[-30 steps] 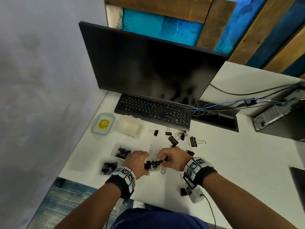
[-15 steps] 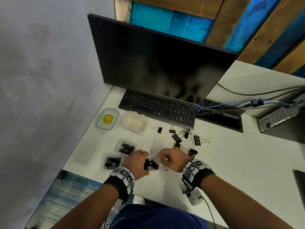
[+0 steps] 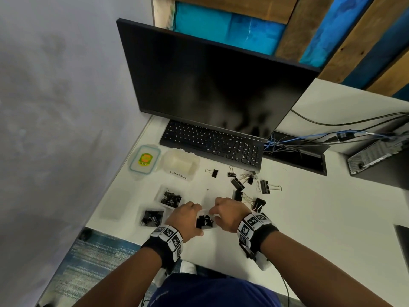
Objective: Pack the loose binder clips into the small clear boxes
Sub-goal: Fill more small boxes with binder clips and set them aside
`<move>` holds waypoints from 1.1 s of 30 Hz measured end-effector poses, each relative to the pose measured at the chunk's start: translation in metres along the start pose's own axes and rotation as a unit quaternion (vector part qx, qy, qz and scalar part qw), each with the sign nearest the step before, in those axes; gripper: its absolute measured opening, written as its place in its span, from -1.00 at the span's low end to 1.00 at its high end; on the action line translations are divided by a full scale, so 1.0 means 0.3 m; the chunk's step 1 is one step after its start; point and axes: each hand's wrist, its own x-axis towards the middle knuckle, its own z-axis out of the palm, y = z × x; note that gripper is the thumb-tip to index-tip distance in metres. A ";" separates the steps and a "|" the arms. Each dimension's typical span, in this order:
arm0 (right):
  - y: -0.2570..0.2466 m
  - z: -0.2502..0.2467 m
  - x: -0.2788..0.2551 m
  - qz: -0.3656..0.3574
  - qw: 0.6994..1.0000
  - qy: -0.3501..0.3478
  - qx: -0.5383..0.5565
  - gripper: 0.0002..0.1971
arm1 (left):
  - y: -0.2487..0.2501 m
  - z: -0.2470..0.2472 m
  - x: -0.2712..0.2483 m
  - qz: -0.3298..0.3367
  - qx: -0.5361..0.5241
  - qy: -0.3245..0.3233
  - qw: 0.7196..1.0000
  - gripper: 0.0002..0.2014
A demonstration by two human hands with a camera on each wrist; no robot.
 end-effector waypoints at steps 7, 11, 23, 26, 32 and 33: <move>0.002 -0.037 0.013 -0.003 0.998 0.004 0.056 -0.80 | 0.001 0.004 0.015 -0.006 -0.016 -0.023 1.000 -0.20; 0.007 -0.033 0.004 -0.008 0.994 -0.012 0.105 -0.78 | -0.007 0.013 0.017 -0.008 -0.022 -0.018 1.000 -0.20; 0.116 -0.043 0.030 0.051 0.989 0.077 0.115 -0.76 | -0.021 -0.008 0.060 0.016 0.025 -0.015 0.999 -0.23; 0.168 -0.069 0.062 0.097 0.988 0.074 0.099 -0.71 | -0.019 -0.017 0.072 0.021 0.038 -0.023 0.999 -0.24; 0.233 -0.122 0.131 0.155 0.985 0.047 0.066 -0.53 | -0.005 -0.040 0.088 0.029 0.058 -0.030 0.997 -0.25; 0.232 -0.125 0.145 0.160 0.985 0.041 0.050 -0.49 | -0.006 -0.039 0.087 0.029 0.057 -0.030 0.998 -0.26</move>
